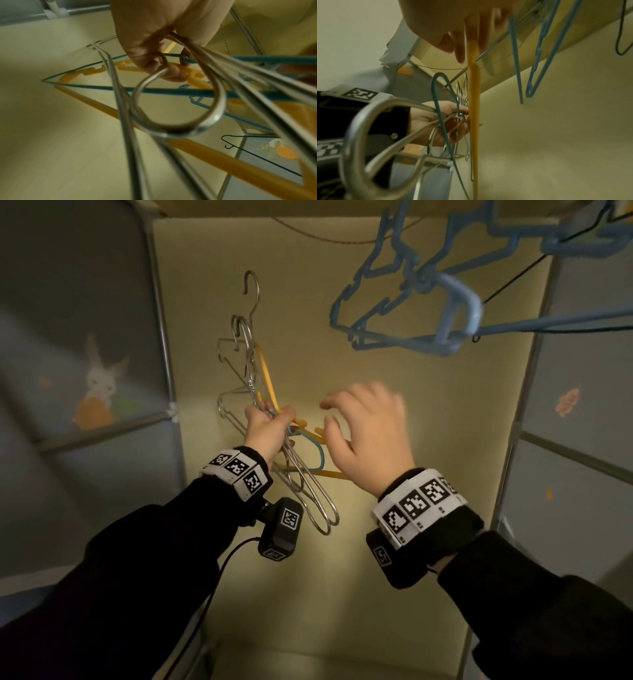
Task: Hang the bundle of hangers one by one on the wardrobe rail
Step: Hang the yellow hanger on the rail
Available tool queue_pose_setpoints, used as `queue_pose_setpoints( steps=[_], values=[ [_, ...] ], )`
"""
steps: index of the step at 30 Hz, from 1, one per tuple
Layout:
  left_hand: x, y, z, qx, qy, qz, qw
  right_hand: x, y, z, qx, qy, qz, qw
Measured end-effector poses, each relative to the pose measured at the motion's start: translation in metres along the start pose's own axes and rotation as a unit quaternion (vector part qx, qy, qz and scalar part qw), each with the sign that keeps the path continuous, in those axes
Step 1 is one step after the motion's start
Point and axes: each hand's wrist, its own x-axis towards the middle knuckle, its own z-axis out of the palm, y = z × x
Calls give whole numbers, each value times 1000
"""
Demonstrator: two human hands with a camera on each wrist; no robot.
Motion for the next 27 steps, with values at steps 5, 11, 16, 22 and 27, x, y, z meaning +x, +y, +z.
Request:
queue_pose_setpoints(
  steps=[5, 11, 16, 22, 27],
  values=[
    [-6, 0, -13, -1, -5, 10, 1000, -2, -1, 13, 165, -260, 204, 929],
    [-5, 5, -26, 14, -4, 7, 1000, -3, -8, 16, 190, -351, 192, 897],
    [-6, 12, -35, -21, 14, -16, 1000, 0, -2, 9, 205, -279, 254, 903],
    [0, 10, -42, -44, 62, -35, 997, 12, 7, -25, 222, -177, 298, 911],
    [-1, 7, -36, -54, 54, -49, 996, 32, 0, -50, 248, -16, 280, 927]
  ],
)
